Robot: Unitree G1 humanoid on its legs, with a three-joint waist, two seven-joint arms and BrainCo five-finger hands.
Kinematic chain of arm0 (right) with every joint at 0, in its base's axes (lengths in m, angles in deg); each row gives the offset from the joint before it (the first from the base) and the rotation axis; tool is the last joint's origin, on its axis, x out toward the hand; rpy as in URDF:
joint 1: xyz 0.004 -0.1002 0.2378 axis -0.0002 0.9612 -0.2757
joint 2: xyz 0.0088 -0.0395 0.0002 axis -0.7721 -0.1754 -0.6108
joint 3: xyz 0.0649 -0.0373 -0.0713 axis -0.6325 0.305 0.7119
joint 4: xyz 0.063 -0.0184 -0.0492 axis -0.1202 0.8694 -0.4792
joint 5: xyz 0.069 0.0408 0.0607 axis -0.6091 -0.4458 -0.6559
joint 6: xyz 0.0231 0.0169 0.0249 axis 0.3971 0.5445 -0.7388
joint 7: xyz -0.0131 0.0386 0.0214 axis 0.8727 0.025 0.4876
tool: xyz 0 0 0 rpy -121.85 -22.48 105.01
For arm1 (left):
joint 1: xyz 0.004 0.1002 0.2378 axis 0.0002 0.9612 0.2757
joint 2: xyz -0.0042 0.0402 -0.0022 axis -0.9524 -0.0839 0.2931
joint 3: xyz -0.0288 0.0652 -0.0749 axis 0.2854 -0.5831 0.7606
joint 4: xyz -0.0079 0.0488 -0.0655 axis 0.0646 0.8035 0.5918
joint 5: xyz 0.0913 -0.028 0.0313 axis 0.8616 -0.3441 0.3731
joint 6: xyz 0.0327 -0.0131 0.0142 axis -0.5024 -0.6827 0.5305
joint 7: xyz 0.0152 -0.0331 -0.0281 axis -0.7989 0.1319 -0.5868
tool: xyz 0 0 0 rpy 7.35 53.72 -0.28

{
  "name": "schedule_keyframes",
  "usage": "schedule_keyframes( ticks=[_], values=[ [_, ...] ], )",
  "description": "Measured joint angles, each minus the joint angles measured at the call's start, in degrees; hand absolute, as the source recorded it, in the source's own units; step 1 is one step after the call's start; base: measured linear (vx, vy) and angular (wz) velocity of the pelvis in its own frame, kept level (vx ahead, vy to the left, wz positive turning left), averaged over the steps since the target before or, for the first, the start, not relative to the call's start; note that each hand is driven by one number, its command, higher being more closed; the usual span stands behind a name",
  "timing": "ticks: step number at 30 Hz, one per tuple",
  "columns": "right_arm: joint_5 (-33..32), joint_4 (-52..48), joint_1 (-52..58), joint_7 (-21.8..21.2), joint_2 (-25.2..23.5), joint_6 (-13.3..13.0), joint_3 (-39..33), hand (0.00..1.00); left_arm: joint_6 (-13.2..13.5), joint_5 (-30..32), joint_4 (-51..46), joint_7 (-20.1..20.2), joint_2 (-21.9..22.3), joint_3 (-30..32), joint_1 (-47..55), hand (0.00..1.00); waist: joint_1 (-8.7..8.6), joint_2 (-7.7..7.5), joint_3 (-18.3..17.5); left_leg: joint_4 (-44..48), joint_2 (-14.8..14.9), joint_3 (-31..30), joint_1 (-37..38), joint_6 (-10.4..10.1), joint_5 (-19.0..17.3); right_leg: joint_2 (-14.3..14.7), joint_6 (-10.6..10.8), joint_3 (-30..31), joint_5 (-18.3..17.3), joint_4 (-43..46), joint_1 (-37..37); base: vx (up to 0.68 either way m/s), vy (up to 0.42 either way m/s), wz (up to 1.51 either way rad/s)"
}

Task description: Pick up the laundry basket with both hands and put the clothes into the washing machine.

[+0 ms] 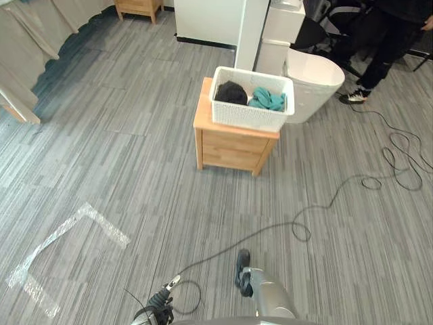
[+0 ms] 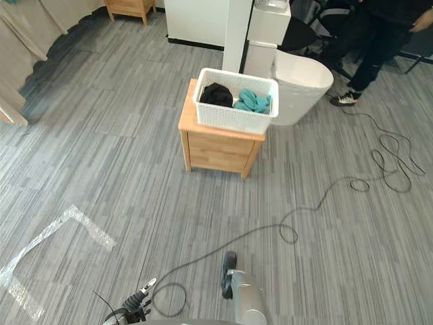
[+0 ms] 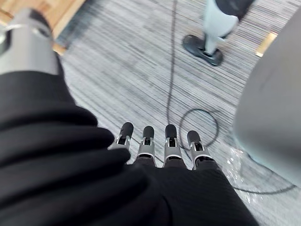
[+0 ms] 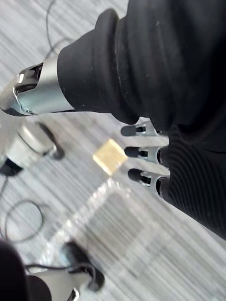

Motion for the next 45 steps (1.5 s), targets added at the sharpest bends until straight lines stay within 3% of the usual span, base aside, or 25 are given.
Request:
schedule_keyframes(
  ticks=[1, 3, 5, 7, 9, 10, 11, 12, 14, 15, 16, 17, 18, 19, 20, 21, 24, 25, 27, 28, 29, 32, 35, 43, 45],
  values=[
    [-0.37, -1.12, -0.83, 0.13, 0.12, -0.07, 0.96, 0.0, -0.14, -0.27, -0.92, 0.05, 0.53, 0.43, 0.6, 0.0, 1.08, 0.76, 0.21, 12.24, 1.68, 0.33, -5.02, -2.86, 4.62, 2.09, -1.13, 1.1, -1.89, -1.61, 4.24, 0.79, -0.28, -0.48],
    [-0.99, -1.56, -3.97, 0.21, 0.74, -0.17, 4.9, 0.0, -0.12, -0.42, -2.1, -0.14, 0.27, 0.42, 0.43, 0.0, 2.38, -0.64, 0.96, 26.29, 2.05, 2.68, -13.7, 0.22, 1.96, 3.17, -2.07, 3.83, -2.94, -6.92, 14.64, 0.79, -0.226, -0.39],
    [-2.21, -1.0, -5.8, 0.46, 1.42, -0.41, 6.75, 0.0, 0.94, -0.96, -4.52, -0.09, -0.82, -1.39, 0.41, 0.0, 3.69, -1.64, 1.55, 25.76, 1.85, 5.42, -20.21, 1.57, -2.15, 2.72, -2.31, 5.86, -3.12, -10.66, 21.8, 0.63, -0.125, -0.12],
    [-3.02, -0.73, -8.29, 0.99, 2.18, -1.09, 7.89, 0.0, 1.21, -1.88, -5.44, -0.15, -1.57, -2.82, 0.45, 0.0, 4.71, -2.49, 2.04, 16.57, 0.79, 7.38, -24.5, 1.18, -5.27, 1.39, -1.65, 7.47, -4.44, -11.56, 25.9, 0.59, 0.018, -0.31],
    [-3.88, -1.0, -11.54, 1.85, 3.74, -2.17, 8.29, 0.0, 1.35, -3.02, -5.46, -0.29, -1.74, -3.71, 0.65, 0.0, 6.21, -2.29, 1.84, -9.41, -1.87, 8.4, -25.56, -0.18, -4.01, -1.18, 0.98, 8.43, -8.43, -12.27, 30.19, 0.58, 0.106, -0.65],
    [-4.12, -0.65, -13.13, 2.01, 5.73, -2.31, 9.95, 0.0, 1.39, -3.01, -5.46, -0.34, -1.43, -4.5, 1.89, 0.0, 6.86, -0.37, 0.56, -24.26, -1.77, 7.7, -25.07, -1.34, -1.05, -1.13, 2.36, 8.6, -11.99, -13.71, 32.43, 0.58, 0.211, -0.8],
    [-4.18, -0.54, -13.16, 2.45, 7.53, -2.69, 12.93, 0.0, 1.23, -2.85, -4.61, -0.46, -0.89, -5.21, 2.42, 0.0, 7.6, 1.07, 0.02, -24.65, -2.56, 4.91, -25.48, -0.51, 7.02, -1.44, 4.53, 9.44, -14.78, -13.39, 34.64, 0.69, 0.327, -0.72],
    [-4.42, -0.09, -12.72, 2.63, 7.13, -2.78, 14.0, 0.0, 1.33, -2.84, -4.24, -0.44, -0.82, -5.1, 2.77, 0.0, 7.57, 0.43, -1.18, -23.85, -4.15, 4.15, -25.41, 0.09, 8.45, -2.9, 4.75, 9.92, -16.26, -11.89, 34.58, 0.6, 0.292, -0.27],
    [-4.86, -0.74, -10.38, 2.54, 3.91, -3.53, 16.35, 0.0, 1.37, -2.8, -2.57, -0.87, -3.08, -6.53, 2.97, 0.0, 6.59, -3.29, -3.52, -24.04, -7.45, 4.35, -24.28, 2.56, 8.89, -6.52, 4.0, 12.77, -16.49, -0.48, 29.75, 0.63, 0.244, 0.13],
    [-4.78, -0.53, -9.33, 2.53, 1.67, -3.42, 16.61, 0.0, 1.33, -2.87, -1.45, -1.21, -4.22, -7.2, 2.95, 0.0, 6.57, -4.86, -3.54, -24.15, -8.31, 5.59, -22.04, 3.51, 7.58, -7.4, 5.61, 15.95, -14.57, 8.14, 26.9, 0.64, 0.226, 0.06],
    [-4.73, 0.01, -8.61, 2.49, 0.54, -3.2, 16.65, 0.0, 1.25, -2.9, -0.73, -1.32, -4.64, -7.36, 2.96, 0.0, 6.32, -5.56, -3.51, -24.04, -8.66, 6.23, -20.47, 3.61, 6.31, -7.64, 7.59, 17.72, -12.35, 13.72, 25.15, 0.61, 0.204, -0.07],
    [-4.58, 1.36, -7.29, 2.39, -1.02, -2.91, 16.6, 0.0, 1.14, -2.94, -0.24, -1.39, -5.33, -8.4, 3.14, 0.0, 5.71, -5.92, -3.14, -24.49, -8.99, 6.52, -16.93, 4.28, 4.41, -7.76, 13.23, 19.73, -8.05, 24.69, 21.62, 0.54, 0.159, -0.08],
    [-4.72, 1.49, -5.58, 1.79, -1.03, -2.86, 15.65, 0.0, 1.12, -3.07, 0.01, -1.4, -5.5, -9.11, 2.89, 0.0, 5.42, -5.68, -2.82, -25.71, -9.26, 6.72, -13.02, 4.91, 3.33, -7.86, 14.84, 20.36, -7.39, 34.14, 17.92, 0.51, 0.141, -0.08],
    [-4.68, 1.25, -5.1, 1.42, -0.52, -2.89, 14.98, 0.0, 1.13, -3.32, 0.2, -1.39, -5.42, -9.41, 2.68, 0.0, 5.2, -5.66, -2.62, -27.25, -9.26, 6.82, -10.15, 4.93, 3.2, -8.07, 14.12, 19.82, -7.83, 37.18, 16.72, 0.44, 0.108, -0.14],
    [-4.05, 1.27, -3.9, 1.31, 0.57, -2.85, 14.92, 0.0, 1.17, -3.37, 0.38, -1.33, -5.36, -10.42, 2.71, 0.0, 4.66, -4.38, -1.88, -31.06, -8.99, 7.19, -4.65, 4.92, 3.2, -9.43, 11.05, 15.79, -9.77, 39.6, 15.21, 0.39, 0.077, -0.13],
    [-3.81, 1.37, -2.45, 1.29, 1.07, -2.77, 14.17, 0.0, 1.18, -3.35, 0.7, -1.31, -5.13, -10.5, 2.68, 0.0, 4.2, -4.16, -1.97, -34.35, -8.63, 7.56, -0.55, 4.89, 3.18, -11.79, 7.99, 10.83, -11.7, 38.72, 14.06, 0.34, 0.055, -0.12],
    [-3.7, 1.53, -0.21, 1.17, 0.62, -2.6, 10.68, 0.0, 1.23, -3.36, 0.65, -1.33, -4.32, -9.94, 1.9, 0.0, 4.13, -4.1, -2.04, -36.97, -7.41, 7.38, 2.61, 3.29, 2.05, -14.47, 8.25, 5.93, -14.08, 29.73, 10.22, 0.25, -0.063, 0.0],
    [-3.59, 1.67, 0.59, 1.2, 0.39, -2.22, 9.42, 0.0, 1.14, -3.35, 0.71, -1.31, -3.89, -9.49, 1.5, 0.0, 3.81, -4.13, -2.03, -36.97, -6.76, 6.7, 2.35, 2.45, 1.46, -14.71, 8.81, 5.9, -13.59, 20.1, 9.56, 0.17, -0.208, 0.23],
    [-3.6, 1.96, 1.87, 1.22, -0.21, -1.32, 7.41, 0.0, 1.19, -3.42, 0.69, -1.31, -3.08, -8.36, 1.62, 0.0, 3.23, -4.44, -2.11, -36.93, -6.1, 5.48, 1.83, 1.17, 0.34, -15.4, 8.76, 7.41, -9.91, 8.26, 9.29, 0.19, -0.282, 0.29],
    [-3.6, 2.23, 2.55, 1.24, -0.99, -1.06, 5.95, 0.0, 1.24, -3.38, 0.65, -1.32, -3.45, -7.52, 1.99, 0.0, 3.07, -5.59, -2.68, -36.8, -6.02, 4.53, 1.57, -0.53, -0.35, -15.74, 8.8, 7.89, -3.63, 2.92, 9.61, 0.21, -0.375, 0.37],
    [-3.54, 2.73, 2.98, 1.21, -1.31, -0.91, 4.77, 0.0, 1.14, -3.3, 0.96, -1.39, -3.85, -6.42, 2.09, 0.0, 2.67, -6.27, -3.01, -36.86, -5.33, 3.37, 2.03, -2.25, -0.96, -15.27, 12.87, 7.6, -4.85, 1.2, 11.34, 0.21, -0.381, 0.37],
    [-2.79, 2.86, 3.11, 1.16, 0.7, -0.58, 3.76, 0.0, 1.21, -2.72, 1.2, -1.18, -0.78, -6.31, 2.6, 0.0, 2.86, -1.77, -4.69, -39.54, 0.56, 1.98, 2.1, -5.41, 0.92, -9.5, 10.89, 2.89, -5.08, -3.16, 13.46, 0.22, -0.333, 0.33],
    [-1.39, 2.67, 2.27, 0.25, 2.13, -0.62, 3.74, 0.0, 1.17, -2.33, 1.34, -1.16, -0.48, -6.3, 2.66, 0.0, 2.83, -0.95, -5.16, -40.89, 2.91, 1.16, 1.69, -7.09, 2.03, -6.97, 10.09, -0.43, -4.65, -6.72, 15.83, 0.2, -0.198, 0.46],
    [-6.65, 1.52, -4.91, 1.94, 3.68, -1.32, 6.61, 0.0, 1.19, -3.52, 0.73, -1.51, -2.71, -3.33, 3.17, 0.0, 2.81, -2.2, -5.53, -41.91, 0.71, 0.35, -1.46, -7.0, 2.14, -7.59, 11.12, -2.22, -0.78, -14.87, 17.19, 0.08, -0.002, 0.11],
    [-10.21, -2.49, -7.17, 3.12, 7.84, -1.21, 5.8, 0.0, 1.08, -8.21, -8.13, -1.89, -4.19, -0.72, 3.58, 0.0, 2.98, -1.95, -5.06, -41.85, -0.2, 0.05, -3.58, -6.57, 2.48, -8.48, 11.32, -2.86, 0.29, -16.02, 15.93, -0.01, 0.039, 0.12]
  ],
)
